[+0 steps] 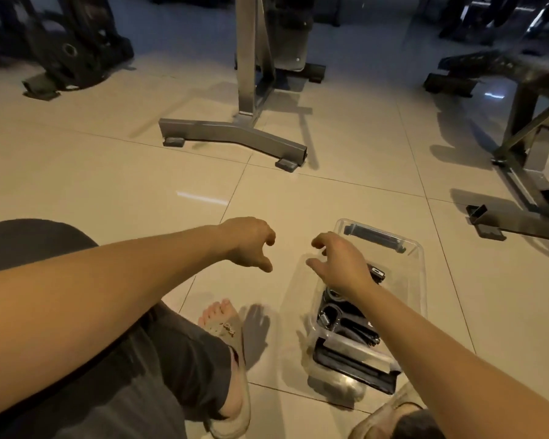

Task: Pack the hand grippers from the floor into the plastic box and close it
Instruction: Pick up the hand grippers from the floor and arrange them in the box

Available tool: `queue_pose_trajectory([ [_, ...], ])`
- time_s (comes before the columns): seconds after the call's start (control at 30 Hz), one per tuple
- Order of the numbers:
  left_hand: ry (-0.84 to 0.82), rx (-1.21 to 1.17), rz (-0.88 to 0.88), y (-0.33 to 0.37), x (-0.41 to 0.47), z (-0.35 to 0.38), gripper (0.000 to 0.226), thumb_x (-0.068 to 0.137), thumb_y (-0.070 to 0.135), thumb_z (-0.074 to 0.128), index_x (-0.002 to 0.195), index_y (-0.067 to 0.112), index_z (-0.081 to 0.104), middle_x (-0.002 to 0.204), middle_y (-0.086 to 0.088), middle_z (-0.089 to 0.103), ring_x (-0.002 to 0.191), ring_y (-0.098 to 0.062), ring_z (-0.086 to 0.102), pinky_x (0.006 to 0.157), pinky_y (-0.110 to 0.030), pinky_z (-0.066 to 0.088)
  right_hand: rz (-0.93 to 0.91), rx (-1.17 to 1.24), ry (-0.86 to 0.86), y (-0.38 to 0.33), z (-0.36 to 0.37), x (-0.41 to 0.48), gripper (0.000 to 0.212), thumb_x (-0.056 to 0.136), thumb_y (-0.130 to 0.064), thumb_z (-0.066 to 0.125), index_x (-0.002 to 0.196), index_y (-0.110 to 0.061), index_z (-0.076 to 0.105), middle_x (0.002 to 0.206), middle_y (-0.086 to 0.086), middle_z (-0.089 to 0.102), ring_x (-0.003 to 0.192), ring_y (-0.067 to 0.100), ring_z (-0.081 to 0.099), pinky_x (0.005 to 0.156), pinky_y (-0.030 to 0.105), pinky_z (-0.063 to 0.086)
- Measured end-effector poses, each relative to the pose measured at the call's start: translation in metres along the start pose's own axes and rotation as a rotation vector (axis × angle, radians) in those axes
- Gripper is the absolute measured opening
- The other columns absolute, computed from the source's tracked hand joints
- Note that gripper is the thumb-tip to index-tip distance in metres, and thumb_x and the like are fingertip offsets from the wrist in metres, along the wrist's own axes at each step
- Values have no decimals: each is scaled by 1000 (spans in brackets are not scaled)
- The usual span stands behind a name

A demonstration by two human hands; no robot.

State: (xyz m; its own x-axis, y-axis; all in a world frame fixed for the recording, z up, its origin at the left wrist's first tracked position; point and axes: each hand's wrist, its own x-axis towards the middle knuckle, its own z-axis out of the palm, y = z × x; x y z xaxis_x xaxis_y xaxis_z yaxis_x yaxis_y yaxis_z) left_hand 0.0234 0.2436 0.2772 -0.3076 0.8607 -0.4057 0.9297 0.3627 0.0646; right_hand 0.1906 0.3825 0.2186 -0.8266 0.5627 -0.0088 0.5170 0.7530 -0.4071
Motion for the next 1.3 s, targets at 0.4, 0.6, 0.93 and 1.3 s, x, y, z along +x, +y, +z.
queue_pose_trajectory([
  [0.4,291,-280,-391,-146,-209,-58,62,90,52,67,139,17,55,142,-4,55,125,-23,54,97,-33,44,-312,93,14,-233,-12,16,43,88,-39,75,126,-23,61,126,-4,60,108,16,59,90,35,54],
  [0.6,357,-289,-574,-226,-303,-48,58,88,55,68,130,16,62,129,-4,62,106,-20,57,87,-32,48,-450,200,-22,-340,16,11,43,88,-36,75,126,-21,62,125,-3,60,107,15,60,88,34,53],
  [0.93,340,-437,-814,-361,-405,13,53,89,53,67,127,16,64,123,-2,64,103,-19,59,91,-34,49,-587,159,-193,-481,95,51,42,87,-36,76,124,-20,63,124,-1,61,108,17,60,90,38,54],
  [1.3,312,-667,-1063,-498,-443,146,47,89,50,69,122,17,65,115,0,65,103,-18,61,94,-38,53,-686,68,-402,-596,229,123,42,86,-33,75,123,-16,66,122,2,65,103,19,63,87,38,54],
])
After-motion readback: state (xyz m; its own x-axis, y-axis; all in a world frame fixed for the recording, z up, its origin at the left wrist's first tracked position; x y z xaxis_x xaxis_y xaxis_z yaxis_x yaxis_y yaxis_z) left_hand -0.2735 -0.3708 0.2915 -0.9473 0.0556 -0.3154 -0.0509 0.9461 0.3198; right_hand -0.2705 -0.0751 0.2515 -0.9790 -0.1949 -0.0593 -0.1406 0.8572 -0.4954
